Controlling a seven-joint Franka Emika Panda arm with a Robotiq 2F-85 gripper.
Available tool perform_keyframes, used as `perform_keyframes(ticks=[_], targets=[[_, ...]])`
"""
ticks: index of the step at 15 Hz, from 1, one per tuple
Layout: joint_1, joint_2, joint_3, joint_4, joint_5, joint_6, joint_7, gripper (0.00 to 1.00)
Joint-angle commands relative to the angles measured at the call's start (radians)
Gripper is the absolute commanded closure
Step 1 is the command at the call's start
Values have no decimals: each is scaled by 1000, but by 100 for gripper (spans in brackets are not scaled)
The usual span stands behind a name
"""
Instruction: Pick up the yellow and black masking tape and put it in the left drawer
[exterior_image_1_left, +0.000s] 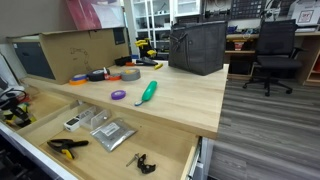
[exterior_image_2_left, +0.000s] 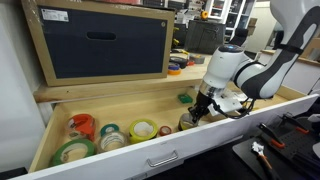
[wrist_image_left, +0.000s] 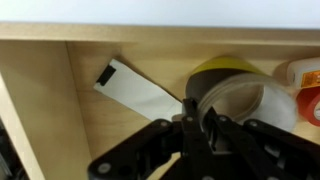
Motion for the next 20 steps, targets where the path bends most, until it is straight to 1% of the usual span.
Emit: perform_keyframes(ticks=[1, 3, 6, 7, 8, 10, 12, 14, 17, 20], targets=[[39, -31, -12, -13, 3, -11, 64, 53], [78, -59, -32, -16, -23, -30, 87, 40], [137, -125, -61, -33, -49, -57, 114, 16], [138, -151, -52, -43, -37, -68, 105, 10], [142, -179, -48, -53, -29, -82, 104, 1], [122, -225, -20, -80, 9, -103, 69, 0], [79, -261, 18, -122, 78, -109, 5, 0], [46, -306, 27, -171, 140, -108, -40, 0], [-39, -363, 58, -244, 295, -86, -186, 0], [-115, -435, 55, -285, 439, -117, -332, 0]])
